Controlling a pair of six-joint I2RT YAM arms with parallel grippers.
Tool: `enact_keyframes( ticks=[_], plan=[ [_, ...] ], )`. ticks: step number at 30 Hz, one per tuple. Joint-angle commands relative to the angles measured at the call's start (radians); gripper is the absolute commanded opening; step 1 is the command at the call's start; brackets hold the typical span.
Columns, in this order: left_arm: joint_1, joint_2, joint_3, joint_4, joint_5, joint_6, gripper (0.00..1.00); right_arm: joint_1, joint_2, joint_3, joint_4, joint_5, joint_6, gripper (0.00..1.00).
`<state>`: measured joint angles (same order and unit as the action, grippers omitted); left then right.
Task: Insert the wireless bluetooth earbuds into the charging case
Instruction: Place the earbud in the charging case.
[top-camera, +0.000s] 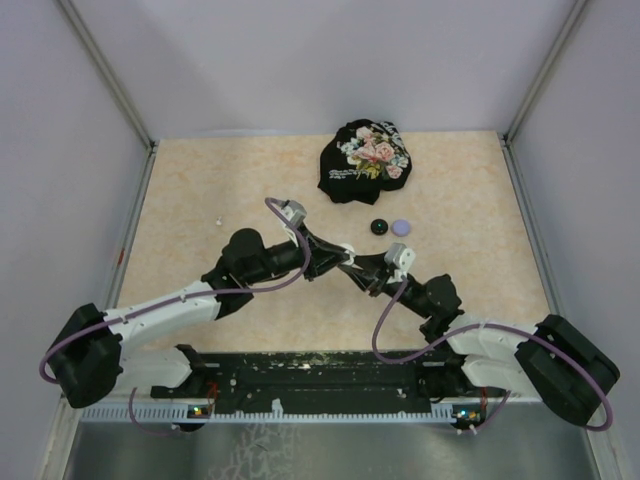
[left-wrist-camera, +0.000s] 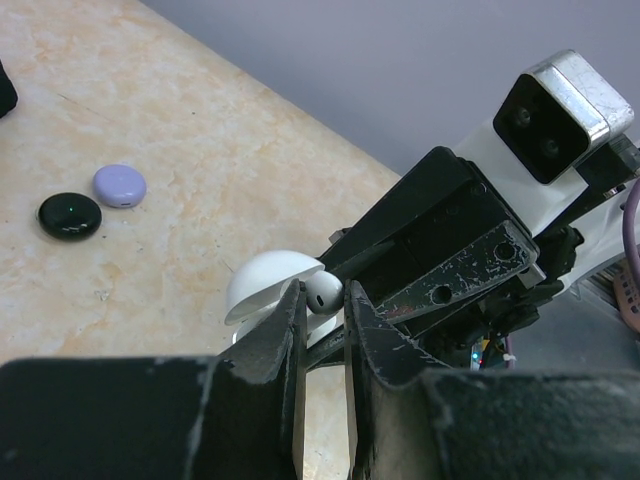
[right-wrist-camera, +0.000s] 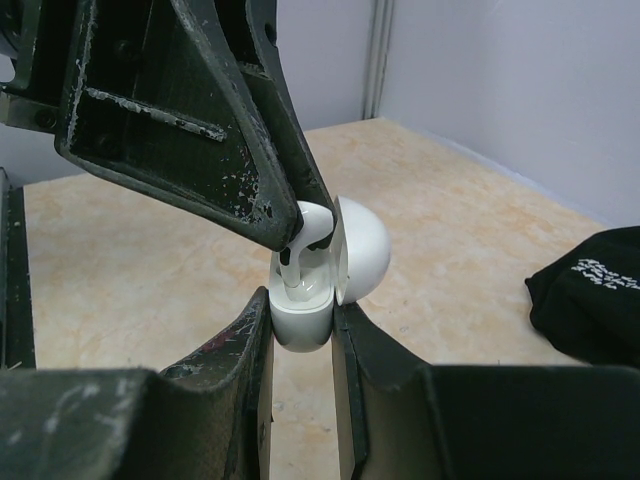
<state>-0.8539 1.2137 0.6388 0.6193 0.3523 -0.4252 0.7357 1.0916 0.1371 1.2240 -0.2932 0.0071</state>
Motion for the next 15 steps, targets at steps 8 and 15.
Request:
enact_keyframes(
  ticks=[8, 15],
  plan=[
    [-0.008, -0.043, 0.003, -0.09, -0.057, 0.023, 0.18, 0.007, -0.016, -0.005, 0.074, 0.003, -0.005, 0.0],
    [-0.007, -0.05, 0.018, -0.189, -0.102, 0.028, 0.18, 0.007, -0.02, -0.005, 0.071, 0.001, -0.004, 0.0]
  ],
)
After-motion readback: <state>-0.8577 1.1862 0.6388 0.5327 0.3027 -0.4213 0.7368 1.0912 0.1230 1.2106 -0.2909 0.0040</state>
